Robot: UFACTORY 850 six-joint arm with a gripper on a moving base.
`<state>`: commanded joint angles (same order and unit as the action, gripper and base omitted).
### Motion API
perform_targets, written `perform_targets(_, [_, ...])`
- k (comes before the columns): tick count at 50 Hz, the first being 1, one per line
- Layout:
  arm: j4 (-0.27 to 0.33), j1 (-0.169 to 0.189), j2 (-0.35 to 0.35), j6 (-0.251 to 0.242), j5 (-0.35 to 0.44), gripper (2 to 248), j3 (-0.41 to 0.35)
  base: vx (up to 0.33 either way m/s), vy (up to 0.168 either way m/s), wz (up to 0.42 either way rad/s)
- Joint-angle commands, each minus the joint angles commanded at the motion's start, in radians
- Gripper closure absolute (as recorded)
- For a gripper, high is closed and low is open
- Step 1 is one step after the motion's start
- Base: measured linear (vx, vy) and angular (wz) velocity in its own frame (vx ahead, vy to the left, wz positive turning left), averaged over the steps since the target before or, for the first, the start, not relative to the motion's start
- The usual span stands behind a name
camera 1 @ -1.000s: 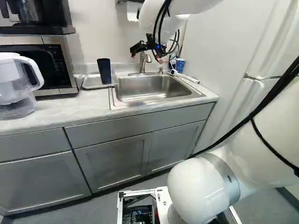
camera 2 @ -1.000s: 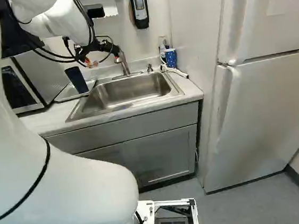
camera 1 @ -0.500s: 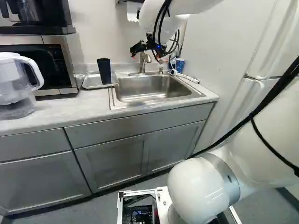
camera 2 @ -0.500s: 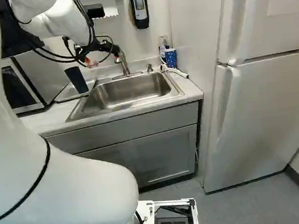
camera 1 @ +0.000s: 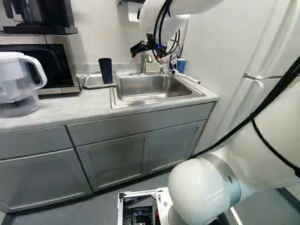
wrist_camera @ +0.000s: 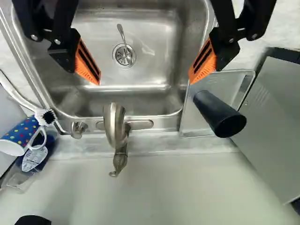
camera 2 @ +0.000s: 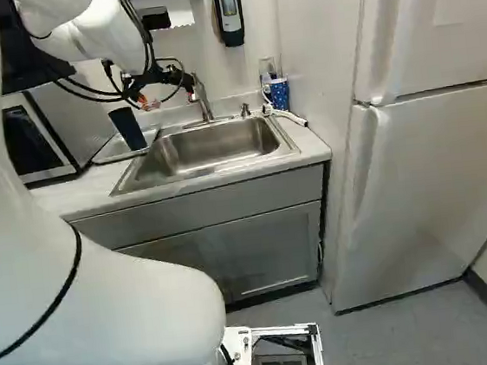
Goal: Rinse the cup and place it in the tray
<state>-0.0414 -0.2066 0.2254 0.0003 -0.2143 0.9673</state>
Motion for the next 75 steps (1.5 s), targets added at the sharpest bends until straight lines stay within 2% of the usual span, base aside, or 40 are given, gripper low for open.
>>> perform_targets(75, [0.000,0.000,0.000,0.000,0.000,3,0.000,-0.116,-0.001,0.016])
